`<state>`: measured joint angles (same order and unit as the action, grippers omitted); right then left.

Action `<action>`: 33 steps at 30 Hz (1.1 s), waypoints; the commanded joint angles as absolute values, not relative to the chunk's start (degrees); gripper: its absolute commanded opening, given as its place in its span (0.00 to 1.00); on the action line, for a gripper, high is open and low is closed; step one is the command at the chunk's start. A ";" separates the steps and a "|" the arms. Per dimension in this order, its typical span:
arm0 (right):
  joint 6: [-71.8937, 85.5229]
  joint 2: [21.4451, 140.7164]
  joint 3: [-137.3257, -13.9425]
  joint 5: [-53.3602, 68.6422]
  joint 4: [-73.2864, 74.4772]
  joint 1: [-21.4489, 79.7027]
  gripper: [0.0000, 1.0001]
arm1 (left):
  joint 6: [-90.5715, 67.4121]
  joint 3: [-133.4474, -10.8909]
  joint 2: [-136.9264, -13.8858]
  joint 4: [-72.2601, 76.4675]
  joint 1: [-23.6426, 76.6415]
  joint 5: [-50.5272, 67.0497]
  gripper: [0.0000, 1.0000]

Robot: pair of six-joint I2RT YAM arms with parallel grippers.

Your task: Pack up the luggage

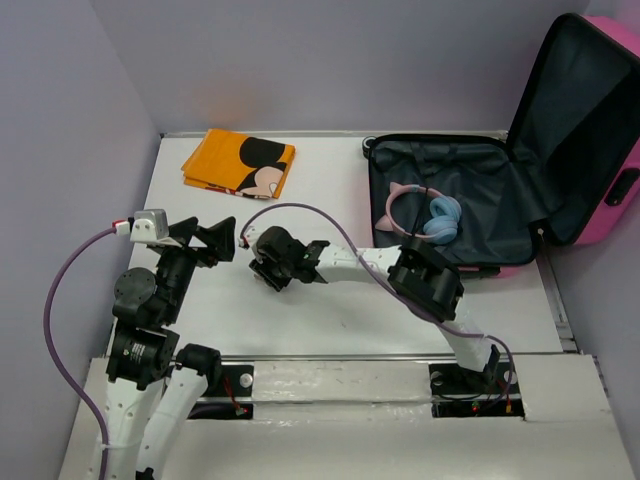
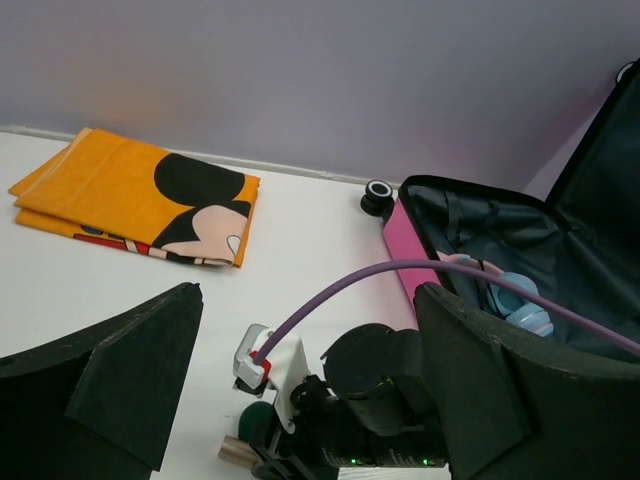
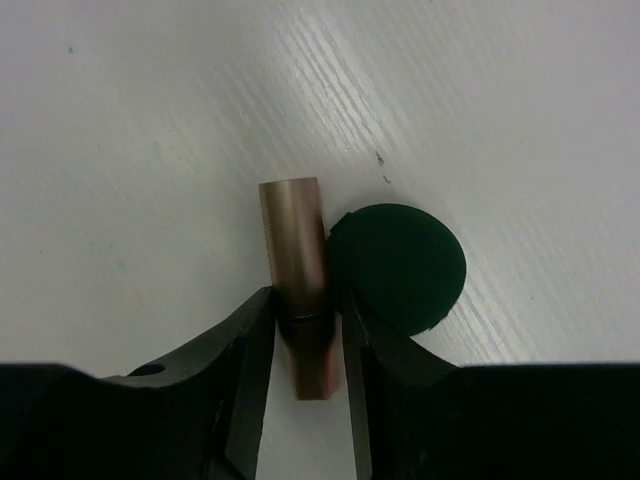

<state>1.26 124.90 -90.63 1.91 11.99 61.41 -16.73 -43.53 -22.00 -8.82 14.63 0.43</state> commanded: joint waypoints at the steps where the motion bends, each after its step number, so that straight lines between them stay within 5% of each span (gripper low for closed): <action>1: 2.20 125.16 -91.76 -0.26 14.06 63.72 0.29 | -15.91 -43.24 -21.53 -5.71 14.41 1.14 0.99; 3: 2.55 123.94 -91.58 -4.47 14.06 64.34 0.18 | -16.00 -43.24 -21.45 -5.71 14.41 1.14 0.99; 17: 9.22 101.17 -80.18 -16.68 8.79 61.09 0.09 | -16.00 -43.15 -21.09 -5.54 14.50 1.23 0.99; 29: 16.34 81.83 -60.75 -31.28 10.37 28.86 0.07 | -16.00 -43.15 -20.92 -5.45 14.85 1.41 0.99; 31: 16.70 82.61 -59.94 -31.46 10.90 26.99 0.14 | -16.00 -43.15 -21.01 -5.45 14.85 1.49 0.99; 32: 16.70 83.14 -60.20 -32.68 11.25 26.98 0.40 | -16.00 -43.15 -21.09 -5.45 14.85 1.58 0.99; 33: 16.70 84.01 -60.73 -33.30 12.64 26.98 0.53 | -16.00 -43.07 -21.09 -5.45 14.94 1.58 0.99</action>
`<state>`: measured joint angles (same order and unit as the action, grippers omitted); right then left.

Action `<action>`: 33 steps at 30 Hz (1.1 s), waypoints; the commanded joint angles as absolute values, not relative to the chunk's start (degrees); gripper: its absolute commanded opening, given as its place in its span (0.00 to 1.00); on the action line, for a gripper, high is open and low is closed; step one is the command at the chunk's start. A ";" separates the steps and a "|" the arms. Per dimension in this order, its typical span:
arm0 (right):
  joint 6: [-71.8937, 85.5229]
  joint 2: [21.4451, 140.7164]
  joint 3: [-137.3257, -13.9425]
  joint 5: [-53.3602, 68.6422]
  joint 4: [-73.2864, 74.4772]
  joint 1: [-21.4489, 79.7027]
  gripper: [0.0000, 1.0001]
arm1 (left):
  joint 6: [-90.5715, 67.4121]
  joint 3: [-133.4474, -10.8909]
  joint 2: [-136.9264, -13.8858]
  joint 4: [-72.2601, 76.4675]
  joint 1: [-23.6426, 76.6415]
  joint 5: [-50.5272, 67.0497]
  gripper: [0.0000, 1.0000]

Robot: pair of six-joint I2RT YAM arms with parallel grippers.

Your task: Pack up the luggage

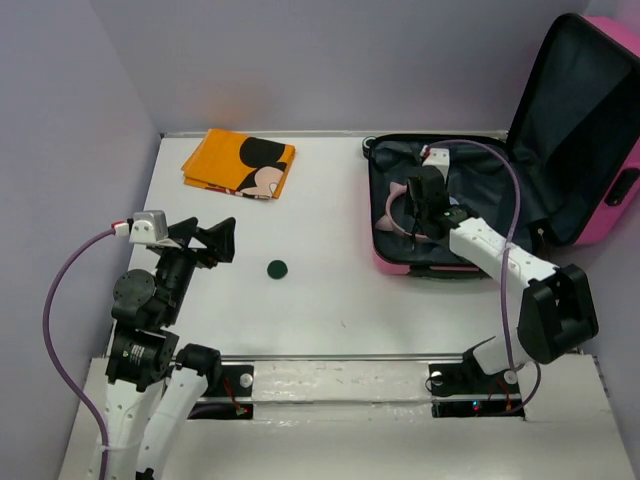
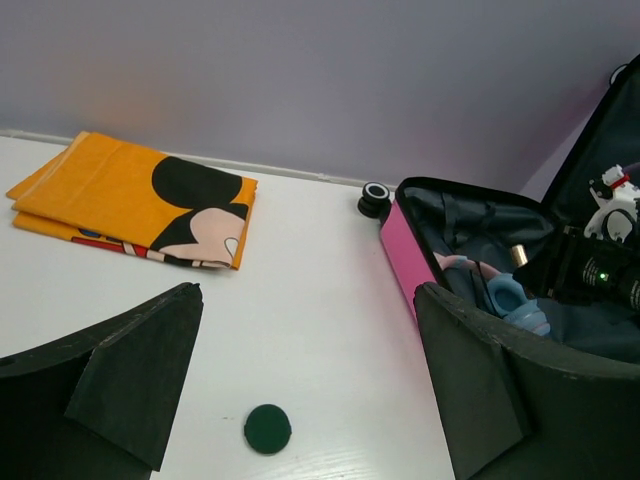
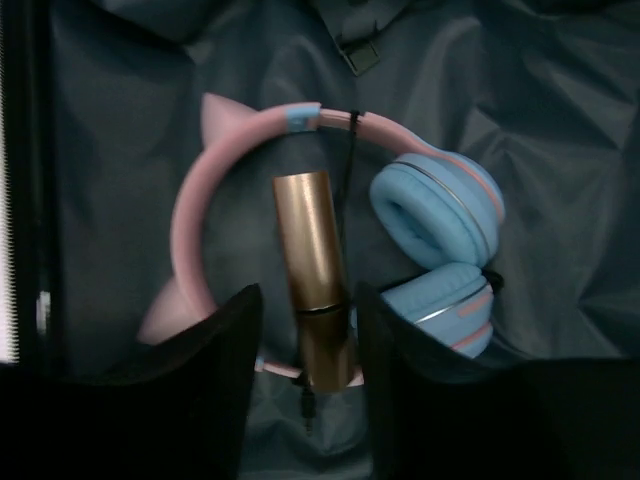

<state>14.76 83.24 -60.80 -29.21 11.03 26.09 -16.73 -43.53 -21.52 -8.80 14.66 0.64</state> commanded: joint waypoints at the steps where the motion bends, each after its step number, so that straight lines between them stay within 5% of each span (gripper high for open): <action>1: 16.61 84.11 -61.52 -32.96 12.66 26.98 0.62 | -16.00 -43.07 -21.18 -5.45 14.94 1.58 0.99; 5: 15.12 83.49 -63.63 -21.11 10.12 29.34 0.67 | -16.00 -43.07 -21.36 -5.36 14.94 1.76 0.99; 8: 12.40 86.55 -67.04 -18.02 8.44 38.03 0.57 | -16.00 -43.07 -21.44 -5.36 14.94 1.58 0.99; 11: 11.60 93.48 -70.65 -12.60 7.47 46.21 0.56 | -16.08 -43.07 -21.71 -5.36 14.94 1.41 0.99; 16: 11.34 106.24 -80.22 -6.68 7.47 54.12 0.66 | -16.00 -43.07 -21.71 -5.54 14.85 0.97 0.99; 28: 11.95 128.05 -95.70 -3.86 10.63 57.92 0.61 | -16.17 -43.07 -21.53 -5.45 14.94 1.06 0.99; 32: 12.48 131.13 -97.74 -6.93 11.95 58.62 0.28 | -16.08 -43.07 -21.36 -5.62 14.94 0.88 0.99; 33: 12.57 130.18 -97.47 -9.12 11.95 58.62 0.12 | -16.08 -43.07 -21.36 -5.63 14.94 0.79 0.99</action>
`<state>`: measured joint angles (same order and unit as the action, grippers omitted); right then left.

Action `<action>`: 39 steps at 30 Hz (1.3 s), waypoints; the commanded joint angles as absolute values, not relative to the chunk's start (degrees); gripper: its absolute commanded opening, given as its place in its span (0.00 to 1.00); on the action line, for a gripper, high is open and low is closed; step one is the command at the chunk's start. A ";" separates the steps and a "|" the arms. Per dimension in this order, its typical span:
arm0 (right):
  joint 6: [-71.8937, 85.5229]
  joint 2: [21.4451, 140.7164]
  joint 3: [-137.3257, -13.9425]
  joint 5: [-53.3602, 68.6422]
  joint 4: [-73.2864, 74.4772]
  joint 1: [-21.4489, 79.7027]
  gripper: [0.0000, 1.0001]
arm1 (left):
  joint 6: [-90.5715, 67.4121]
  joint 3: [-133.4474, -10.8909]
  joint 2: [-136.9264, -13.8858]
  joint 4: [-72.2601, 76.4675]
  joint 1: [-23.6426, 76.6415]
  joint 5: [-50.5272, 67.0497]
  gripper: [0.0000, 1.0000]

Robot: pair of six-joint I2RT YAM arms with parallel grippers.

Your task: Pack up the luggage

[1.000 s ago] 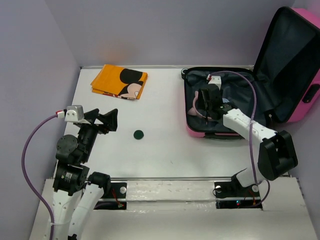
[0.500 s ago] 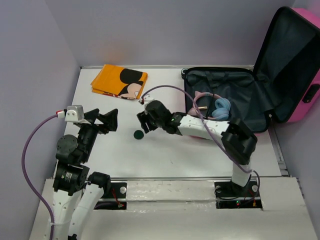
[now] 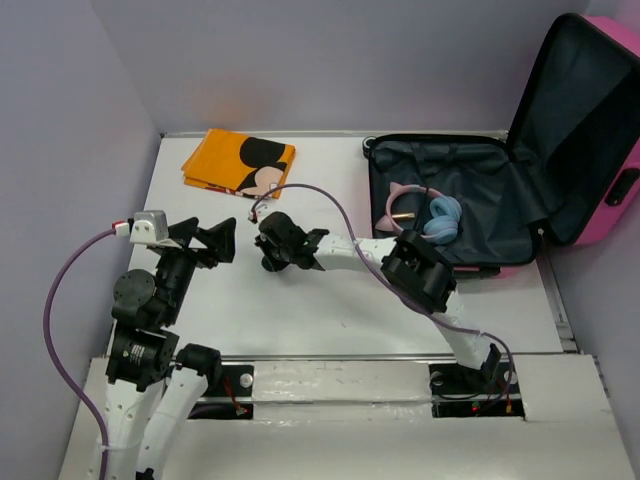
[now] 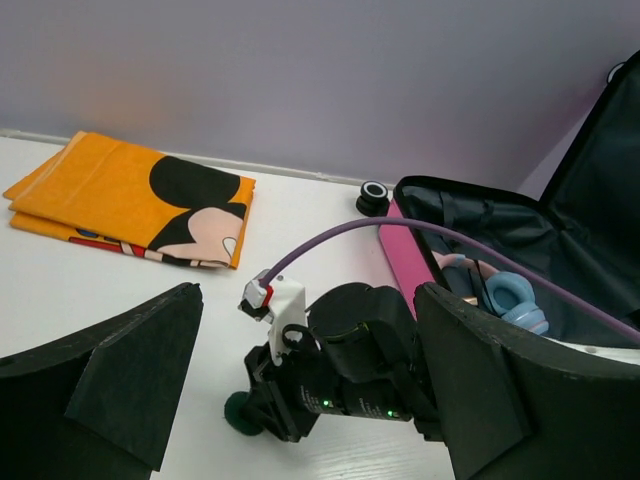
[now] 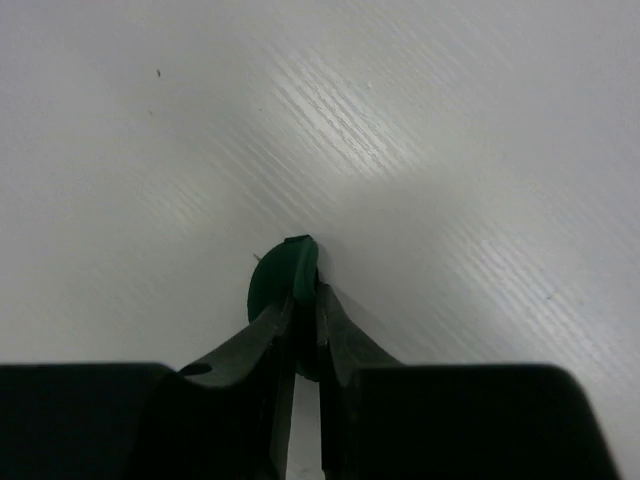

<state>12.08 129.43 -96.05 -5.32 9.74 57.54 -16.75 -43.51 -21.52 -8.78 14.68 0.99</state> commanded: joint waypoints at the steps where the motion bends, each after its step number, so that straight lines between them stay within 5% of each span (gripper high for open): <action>1: 12.66 129.21 -97.12 -10.18 11.87 59.15 0.08 | -16.17 -43.07 -21.36 -5.63 14.94 0.88 0.99; 11: 11.86 98.23 -80.35 -26.45 6.33 51.87 0.07 | -16.17 -42.98 -21.09 -5.63 14.94 0.70 0.99; 18: 14.94 81.13 -64.27 -31.00 7.64 30.63 0.09 | -16.26 -43.07 -20.83 -5.45 15.03 1.06 0.99; 20: 14.85 79.72 -63.11 -31.90 8.52 27.00 0.31 | -16.26 -42.98 -20.83 -5.36 15.03 1.14 0.99; 21: 15.20 79.28 -63.11 -31.99 9.40 25.59 0.63 | -16.26 -42.98 -20.92 -5.36 15.03 1.23 0.99; 22: 15.55 79.36 -63.37 -31.12 10.45 24.62 0.76 | -16.26 -42.89 -21.00 -5.36 15.03 1.32 0.99; 24: 15.38 79.71 -65.56 -27.54 12.13 24.61 0.85 | -16.35 -42.89 -21.18 -5.27 15.03 1.49 0.99; 31: 18.28 85.85 -71.53 -14.41 5.28 30.92 0.81 | -16.35 -42.89 -21.36 -5.36 15.03 1.32 0.99; 39: 22.32 114.38 -94.37 -14.07 2.11 39.90 0.71 | -16.61 -42.89 -22.23 -5.27 15.03 1.14 0.99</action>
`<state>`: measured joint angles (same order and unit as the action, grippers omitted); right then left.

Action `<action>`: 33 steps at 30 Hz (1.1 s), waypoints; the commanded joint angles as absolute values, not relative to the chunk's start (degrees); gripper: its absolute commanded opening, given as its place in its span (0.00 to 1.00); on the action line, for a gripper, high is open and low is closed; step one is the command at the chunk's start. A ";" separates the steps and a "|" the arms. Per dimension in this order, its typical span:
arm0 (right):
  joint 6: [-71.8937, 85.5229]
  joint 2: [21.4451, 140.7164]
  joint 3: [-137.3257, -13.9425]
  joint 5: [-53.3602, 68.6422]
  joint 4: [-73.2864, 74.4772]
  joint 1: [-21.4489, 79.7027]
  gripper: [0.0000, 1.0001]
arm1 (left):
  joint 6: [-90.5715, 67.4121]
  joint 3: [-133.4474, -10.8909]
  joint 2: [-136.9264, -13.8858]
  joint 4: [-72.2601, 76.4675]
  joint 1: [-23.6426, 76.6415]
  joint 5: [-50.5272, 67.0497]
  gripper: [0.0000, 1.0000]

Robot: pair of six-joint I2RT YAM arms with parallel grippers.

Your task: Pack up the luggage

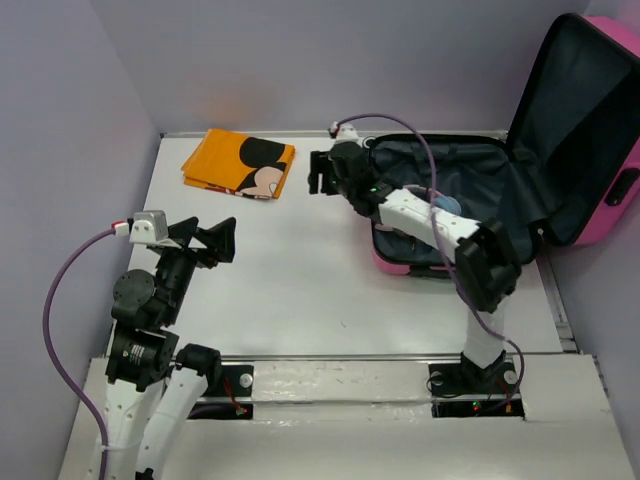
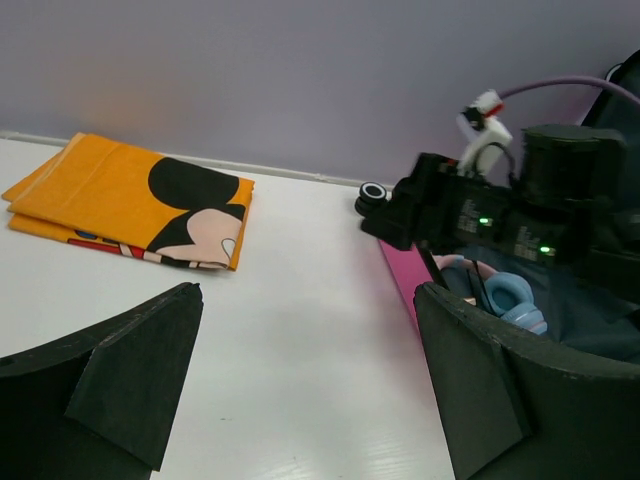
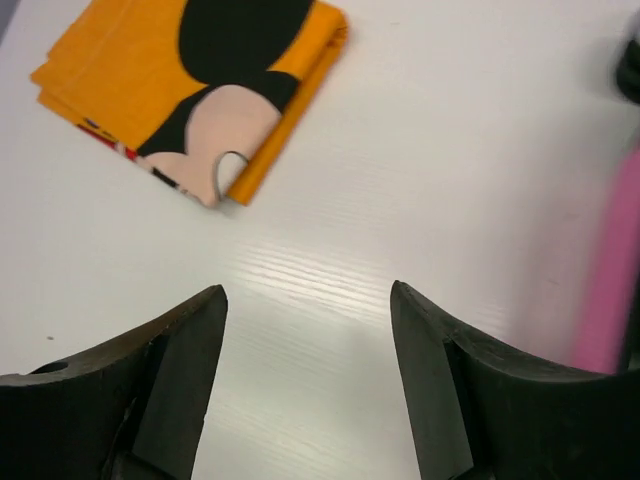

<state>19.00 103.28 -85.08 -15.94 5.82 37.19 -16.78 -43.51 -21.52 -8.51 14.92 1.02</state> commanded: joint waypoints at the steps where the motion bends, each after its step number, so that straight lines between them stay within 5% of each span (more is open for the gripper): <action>1: 22.85 116.78 -99.27 -14.06 2.28 39.90 0.69 | -16.61 -42.89 -22.41 -5.36 15.03 1.14 0.99; 18: 39.89 156.08 -140.17 -5.46 6.06 40.52 0.79 | -16.79 -42.98 -22.85 -5.45 16.43 1.05 0.99; 25: 47.28 161.28 -143.26 -1.58 5.36 40.52 0.55 | -16.70 -43.07 -22.68 -5.54 16.44 0.70 0.99; 29: 48.60 161.72 -142.74 -1.06 4.83 40.52 0.25 | -16.53 -42.98 -22.85 -5.54 16.44 0.62 0.99; 30: 48.69 161.37 -141.78 -0.97 4.75 40.52 0.25 | -16.44 -42.98 -22.85 -5.62 16.44 0.62 0.99; 31: 48.69 159.89 -138.20 -0.97 4.40 40.52 0.13 | -16.35 -42.98 -23.03 -5.80 16.44 0.62 0.99; 33: 47.99 156.64 -131.61 -0.62 2.30 40.52 0.07 | -16.26 -42.98 -23.29 -5.71 16.35 -1.40 0.99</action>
<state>46.96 160.05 -139.92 -2.63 4.93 40.45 -16.80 -43.51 -22.37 -8.43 16.10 0.75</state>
